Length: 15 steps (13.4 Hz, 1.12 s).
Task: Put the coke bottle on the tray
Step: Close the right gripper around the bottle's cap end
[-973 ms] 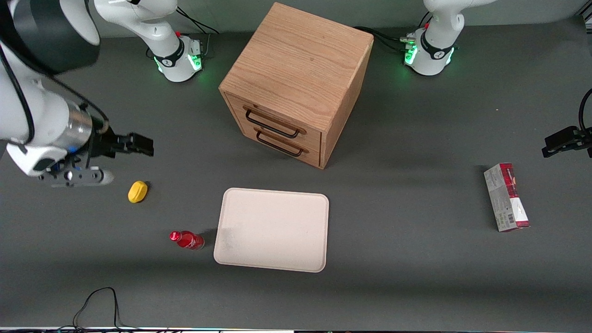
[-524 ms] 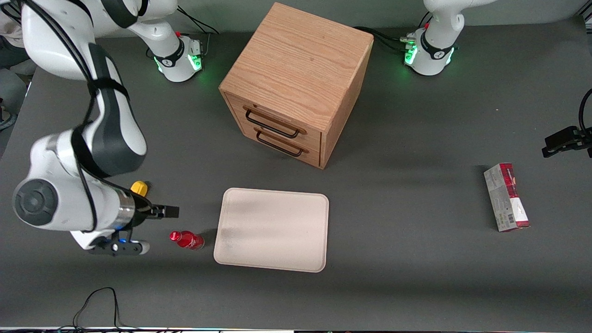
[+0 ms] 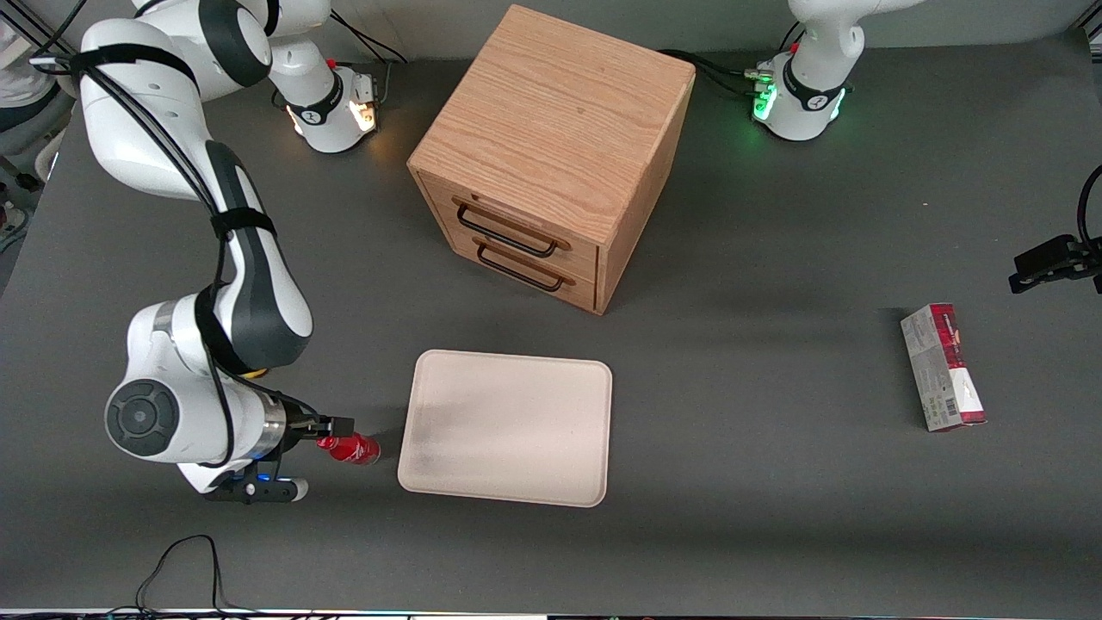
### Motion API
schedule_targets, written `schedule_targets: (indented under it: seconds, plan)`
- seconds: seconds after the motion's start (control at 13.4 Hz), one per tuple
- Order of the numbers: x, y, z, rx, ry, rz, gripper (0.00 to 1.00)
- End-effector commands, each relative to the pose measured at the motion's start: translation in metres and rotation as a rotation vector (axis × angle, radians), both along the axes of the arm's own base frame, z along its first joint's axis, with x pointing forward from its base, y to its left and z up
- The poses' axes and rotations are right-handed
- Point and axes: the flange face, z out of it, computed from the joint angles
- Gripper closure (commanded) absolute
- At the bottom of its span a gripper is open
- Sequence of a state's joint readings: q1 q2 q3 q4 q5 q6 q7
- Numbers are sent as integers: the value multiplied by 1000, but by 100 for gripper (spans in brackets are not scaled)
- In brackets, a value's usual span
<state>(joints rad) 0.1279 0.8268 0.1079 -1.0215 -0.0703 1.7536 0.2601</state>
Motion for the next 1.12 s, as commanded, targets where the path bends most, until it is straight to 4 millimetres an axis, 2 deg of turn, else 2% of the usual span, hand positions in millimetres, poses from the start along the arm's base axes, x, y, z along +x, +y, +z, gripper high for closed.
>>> schedule_targets:
  seconds: [0.0, 0.67, 0.82, 1.05]
  plan:
    - [8, 5, -10, -19, -34, 8, 0]
    - [10, 6, -18, -30, -41, 17, 6]
    - [10, 6, -22, -35, -38, 18, 17]
    - [10, 6, -22, -35, -36, 19, 41]
